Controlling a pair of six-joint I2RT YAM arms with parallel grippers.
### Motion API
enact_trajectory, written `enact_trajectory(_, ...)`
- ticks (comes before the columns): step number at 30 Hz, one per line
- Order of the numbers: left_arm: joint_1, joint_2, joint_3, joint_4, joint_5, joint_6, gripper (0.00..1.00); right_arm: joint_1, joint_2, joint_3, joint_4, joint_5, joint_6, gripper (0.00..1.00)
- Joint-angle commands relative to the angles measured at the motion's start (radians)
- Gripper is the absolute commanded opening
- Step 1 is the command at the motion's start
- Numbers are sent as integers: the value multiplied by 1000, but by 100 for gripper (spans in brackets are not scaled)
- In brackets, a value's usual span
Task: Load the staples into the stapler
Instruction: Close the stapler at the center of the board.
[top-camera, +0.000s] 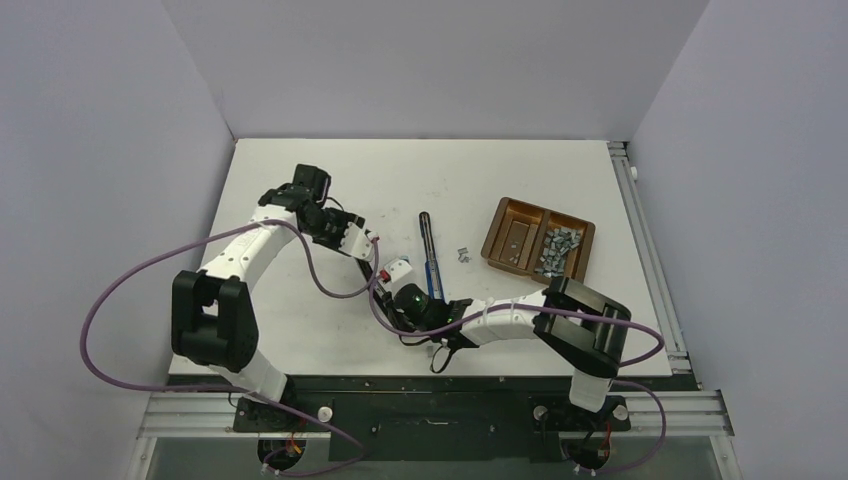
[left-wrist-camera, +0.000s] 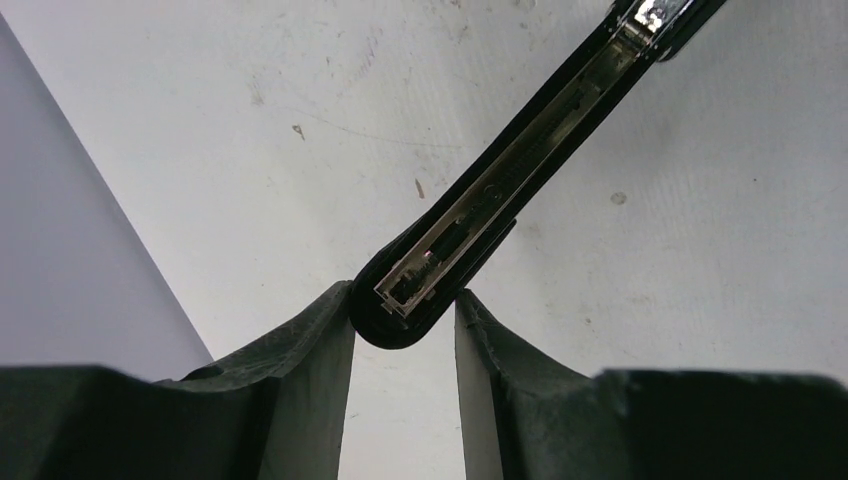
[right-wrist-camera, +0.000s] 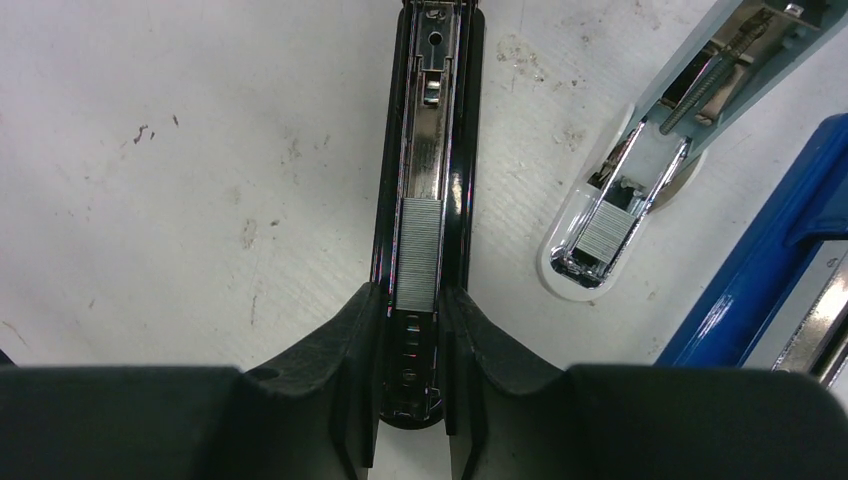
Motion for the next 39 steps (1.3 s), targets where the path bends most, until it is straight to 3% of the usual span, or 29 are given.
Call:
enact_trajectory(1, -101, -26, -29, -136, 280, -106, 24, -30, 79, 9, 119, 2, 31, 8)
enact_trajectory(13, -202, -114, -76, -152, 352, -250, 22, -40, 116, 6, 172, 22, 61, 9)
enact_trajectory(24, -220, -161, -116, -145, 353, -302, 20, -42, 121, 0, 175, 32, 73, 9)
enact_trajectory(32, -241, -185, -88, -255, 435, -367, 41, -41, 114, -20, 201, 64, 81, 8)
enact_trajectory(39, -229, -261, -103, -316, 467, -431, 51, -39, 114, -26, 215, 88, 80, 8)
